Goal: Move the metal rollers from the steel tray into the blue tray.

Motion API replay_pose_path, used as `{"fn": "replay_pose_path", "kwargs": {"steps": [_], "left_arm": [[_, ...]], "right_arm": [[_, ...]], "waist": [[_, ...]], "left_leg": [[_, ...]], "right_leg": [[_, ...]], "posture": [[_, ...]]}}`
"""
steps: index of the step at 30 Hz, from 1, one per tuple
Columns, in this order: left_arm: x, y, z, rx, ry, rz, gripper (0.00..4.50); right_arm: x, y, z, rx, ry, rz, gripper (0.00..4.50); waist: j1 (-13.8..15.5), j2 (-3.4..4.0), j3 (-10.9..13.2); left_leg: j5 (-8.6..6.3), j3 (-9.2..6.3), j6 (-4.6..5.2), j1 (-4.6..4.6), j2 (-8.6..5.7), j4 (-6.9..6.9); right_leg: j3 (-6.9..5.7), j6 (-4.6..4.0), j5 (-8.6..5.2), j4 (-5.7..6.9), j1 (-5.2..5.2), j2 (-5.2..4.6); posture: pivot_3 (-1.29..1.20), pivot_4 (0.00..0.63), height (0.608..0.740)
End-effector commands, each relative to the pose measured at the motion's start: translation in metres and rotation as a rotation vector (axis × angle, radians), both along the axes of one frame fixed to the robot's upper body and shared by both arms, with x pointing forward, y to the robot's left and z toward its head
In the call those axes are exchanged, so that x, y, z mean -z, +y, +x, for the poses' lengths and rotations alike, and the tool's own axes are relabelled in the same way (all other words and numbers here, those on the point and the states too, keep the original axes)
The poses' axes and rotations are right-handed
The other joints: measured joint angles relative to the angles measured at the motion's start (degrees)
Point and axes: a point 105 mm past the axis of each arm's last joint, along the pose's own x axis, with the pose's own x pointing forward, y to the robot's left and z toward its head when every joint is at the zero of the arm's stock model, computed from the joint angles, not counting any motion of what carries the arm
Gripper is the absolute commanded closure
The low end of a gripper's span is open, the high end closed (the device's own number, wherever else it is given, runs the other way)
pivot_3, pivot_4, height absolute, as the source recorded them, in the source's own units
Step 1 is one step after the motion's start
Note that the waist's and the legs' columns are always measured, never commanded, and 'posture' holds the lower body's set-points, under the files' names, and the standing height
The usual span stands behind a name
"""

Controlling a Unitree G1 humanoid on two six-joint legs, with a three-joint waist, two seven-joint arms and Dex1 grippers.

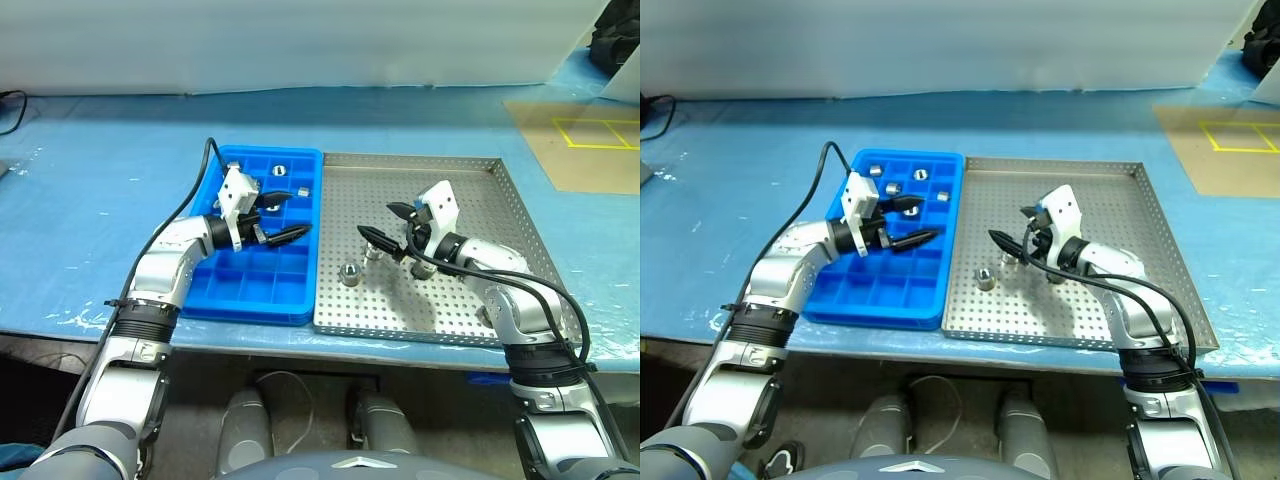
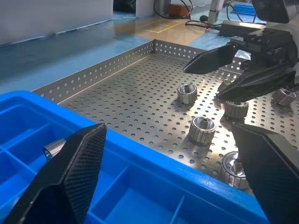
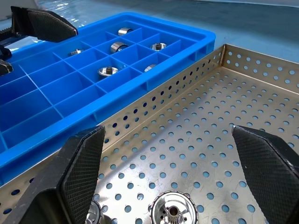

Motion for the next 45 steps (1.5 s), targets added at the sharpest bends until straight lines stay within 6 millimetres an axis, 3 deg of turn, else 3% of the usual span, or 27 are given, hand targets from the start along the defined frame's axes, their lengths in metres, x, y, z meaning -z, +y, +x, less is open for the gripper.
{"fn": "replay_pose_path", "kwargs": {"steps": [1,38,45], "left_arm": [[-0.012,0.0,-0.003,0.007,-0.053,-0.003,0.0],[-0.013,-0.004,-0.003,0.018,-0.057,-0.006,0.0],[-0.029,-0.017,0.004,0.014,-0.112,-0.042,0.0]], "right_arm": [[-0.014,0.005,-0.002,-0.024,-0.055,0.002,0.03],[-0.015,0.002,-0.003,-0.023,-0.055,-0.001,0.03],[-0.018,-0.007,-0.005,-0.029,-0.057,-0.032,0.03]], "waist": [[0.0,0.0,0.0],[-0.02,0.0,0.0],[0.17,-0.01,0.01]], "left_leg": [[0.0,0.0,0.0,0.0,0.0,0.0],[0.0,0.0,0.0,-0.01,0.0,-0.02],[0.0,0.0,0.01,-0.03,-0.01,-0.02]], "right_leg": [[0.0,0.02,-0.01,0.0,0.0,0.0],[0.0,0.05,-0.03,-0.02,0.0,0.0],[0.0,0.02,-0.01,-0.03,0.0,0.0]], "posture": [[-0.14,0.15,0.74],[-0.15,0.15,0.74],[-0.15,0.15,0.74]]}}
